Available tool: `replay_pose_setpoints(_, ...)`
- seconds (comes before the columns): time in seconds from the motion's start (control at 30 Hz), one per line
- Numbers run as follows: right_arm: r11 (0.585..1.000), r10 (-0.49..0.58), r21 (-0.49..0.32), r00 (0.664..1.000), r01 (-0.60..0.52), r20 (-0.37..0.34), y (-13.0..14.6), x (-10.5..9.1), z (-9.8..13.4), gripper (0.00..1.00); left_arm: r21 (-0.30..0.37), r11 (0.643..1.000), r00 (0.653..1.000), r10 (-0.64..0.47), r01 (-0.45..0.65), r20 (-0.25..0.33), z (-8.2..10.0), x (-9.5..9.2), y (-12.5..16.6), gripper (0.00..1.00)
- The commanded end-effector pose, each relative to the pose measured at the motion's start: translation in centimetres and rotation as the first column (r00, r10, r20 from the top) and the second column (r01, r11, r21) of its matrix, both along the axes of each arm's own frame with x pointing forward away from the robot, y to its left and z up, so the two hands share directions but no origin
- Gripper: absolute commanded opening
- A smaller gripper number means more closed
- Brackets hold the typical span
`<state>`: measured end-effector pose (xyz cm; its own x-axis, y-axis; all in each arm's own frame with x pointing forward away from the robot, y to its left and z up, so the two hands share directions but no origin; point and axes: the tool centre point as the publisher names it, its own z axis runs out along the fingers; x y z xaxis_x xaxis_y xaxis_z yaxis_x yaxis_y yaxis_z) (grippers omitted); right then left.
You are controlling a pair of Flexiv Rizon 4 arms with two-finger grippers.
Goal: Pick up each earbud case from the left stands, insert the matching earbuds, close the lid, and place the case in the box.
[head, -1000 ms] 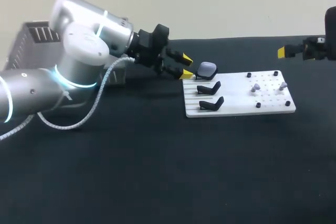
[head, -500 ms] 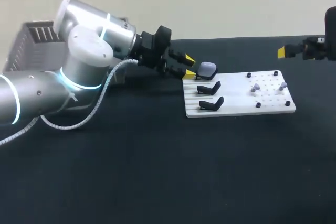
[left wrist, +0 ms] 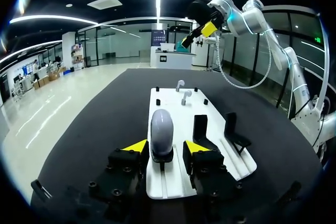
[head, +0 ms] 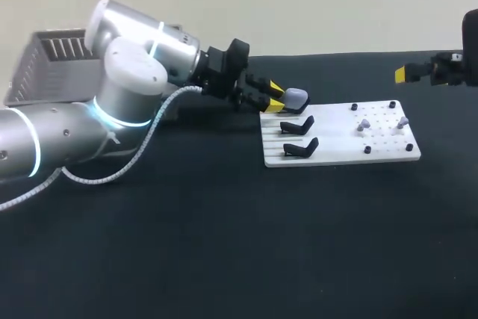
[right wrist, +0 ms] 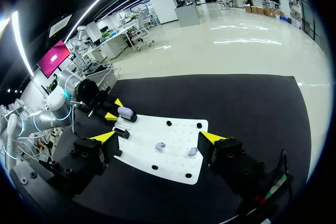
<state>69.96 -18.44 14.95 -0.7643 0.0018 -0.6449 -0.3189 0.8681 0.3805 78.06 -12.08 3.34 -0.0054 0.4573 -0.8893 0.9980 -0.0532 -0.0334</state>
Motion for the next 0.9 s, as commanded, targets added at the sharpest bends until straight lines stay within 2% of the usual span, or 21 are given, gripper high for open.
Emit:
replay_pose_setpoints(0.03, 1.000, 0.001, 0.000, 1.000, -0.001, 0.000, -0.02, -0.01, 0.00, 1.00, 0.001, 1.000, 1.000, -0.009, 0.009, -0.005, -0.30, 0.60, -0.17, 0.48)
replay_pose_setpoints(0.9, 1.000, 0.001, 0.000, 1.000, -0.001, 0.000, -0.02, -0.01, 0.00, 1.00, -0.011, 1.000, 1.000, -0.027, 0.027, -0.006, -0.74, 0.91, -1.02, 0.45)
